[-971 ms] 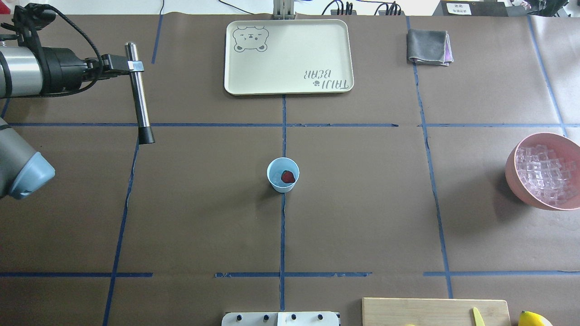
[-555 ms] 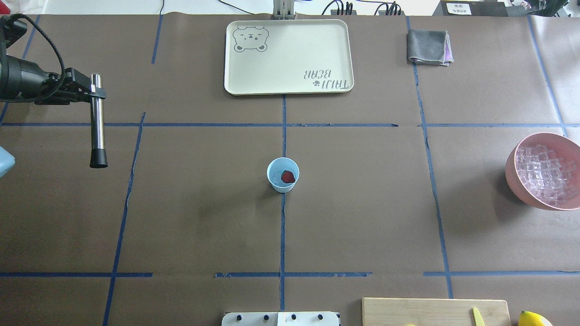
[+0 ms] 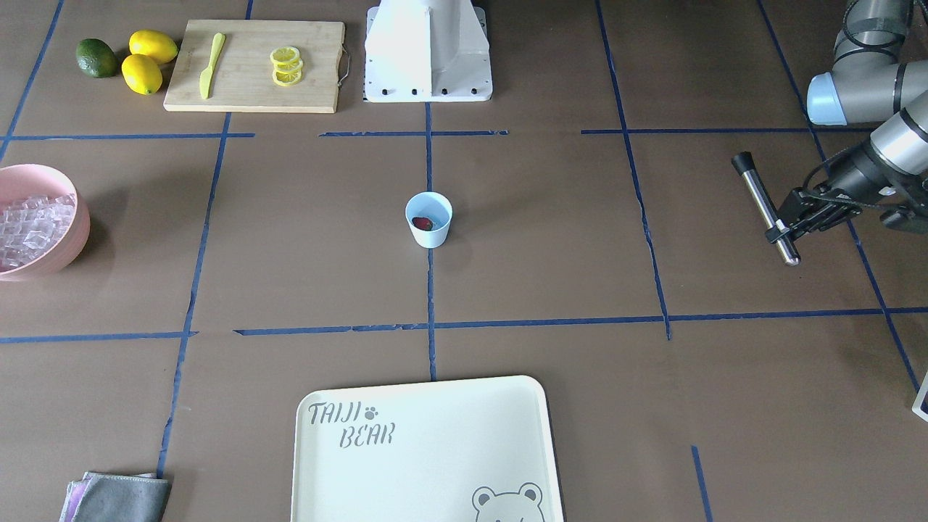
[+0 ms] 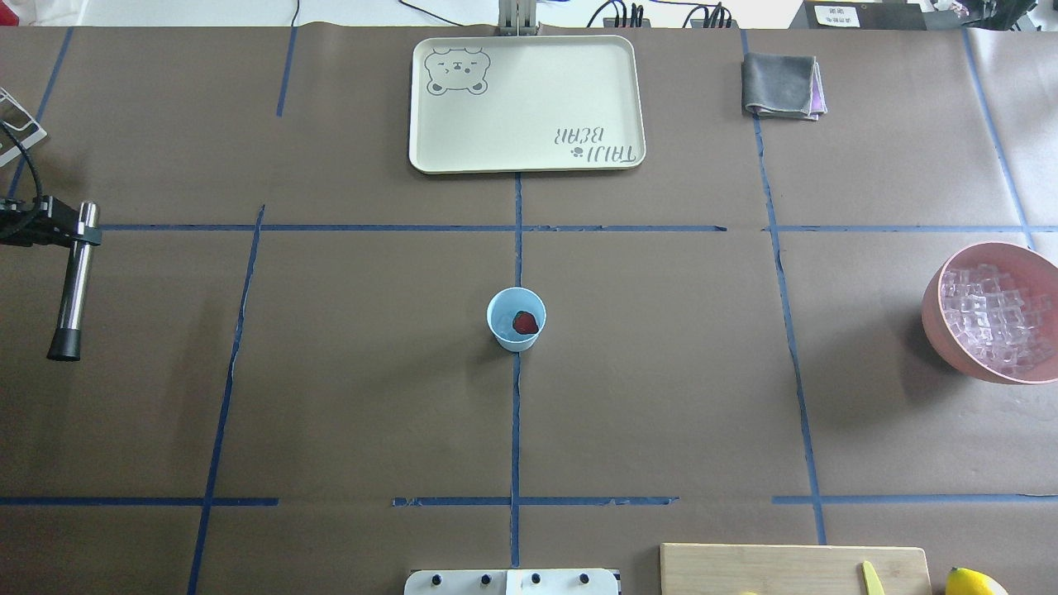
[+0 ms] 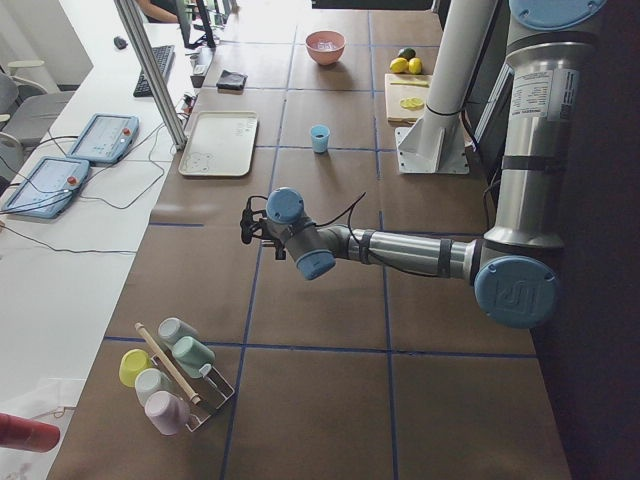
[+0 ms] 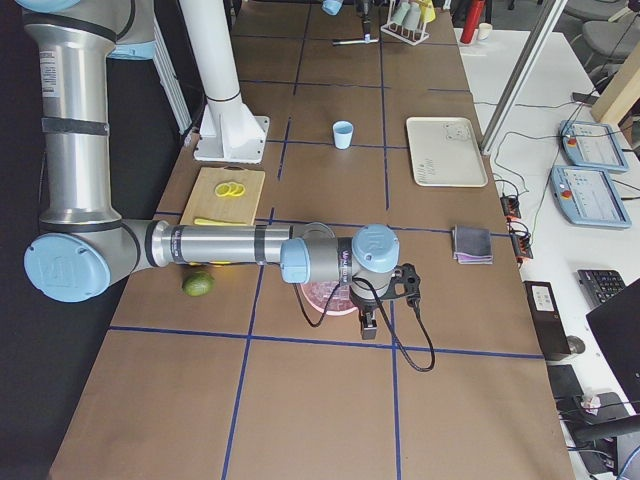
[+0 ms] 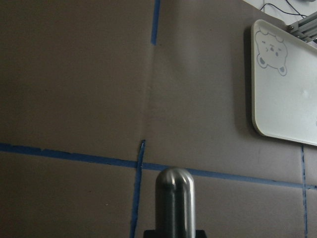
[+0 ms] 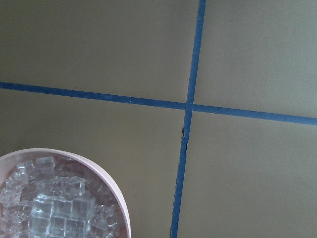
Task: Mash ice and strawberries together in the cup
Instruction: 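Lower the rod onto the table with the left gripper and release it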
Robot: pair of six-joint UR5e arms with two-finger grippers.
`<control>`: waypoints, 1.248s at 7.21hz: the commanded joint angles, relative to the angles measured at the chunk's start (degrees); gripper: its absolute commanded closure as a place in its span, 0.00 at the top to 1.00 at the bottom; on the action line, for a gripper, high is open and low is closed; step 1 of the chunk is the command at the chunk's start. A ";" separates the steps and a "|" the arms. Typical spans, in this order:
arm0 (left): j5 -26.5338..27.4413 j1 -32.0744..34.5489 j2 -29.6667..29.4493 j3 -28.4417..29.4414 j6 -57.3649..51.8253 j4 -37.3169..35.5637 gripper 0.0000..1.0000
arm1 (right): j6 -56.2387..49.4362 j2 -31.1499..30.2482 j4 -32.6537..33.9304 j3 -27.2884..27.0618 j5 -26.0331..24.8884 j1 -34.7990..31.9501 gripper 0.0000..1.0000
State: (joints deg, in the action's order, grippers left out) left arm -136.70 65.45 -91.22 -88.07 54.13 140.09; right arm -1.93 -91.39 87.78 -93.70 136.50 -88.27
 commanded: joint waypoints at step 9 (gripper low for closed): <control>7.31 1.79 3.94 10.38 -17.57 -0.08 0.00 | 0.00 0.42 -0.07 0.62 0.00 0.20 1.00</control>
State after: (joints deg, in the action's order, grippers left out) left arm -130.55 67.26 -87.48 -77.61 36.60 139.97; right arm -1.93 -91.07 87.64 -93.08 136.50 -88.07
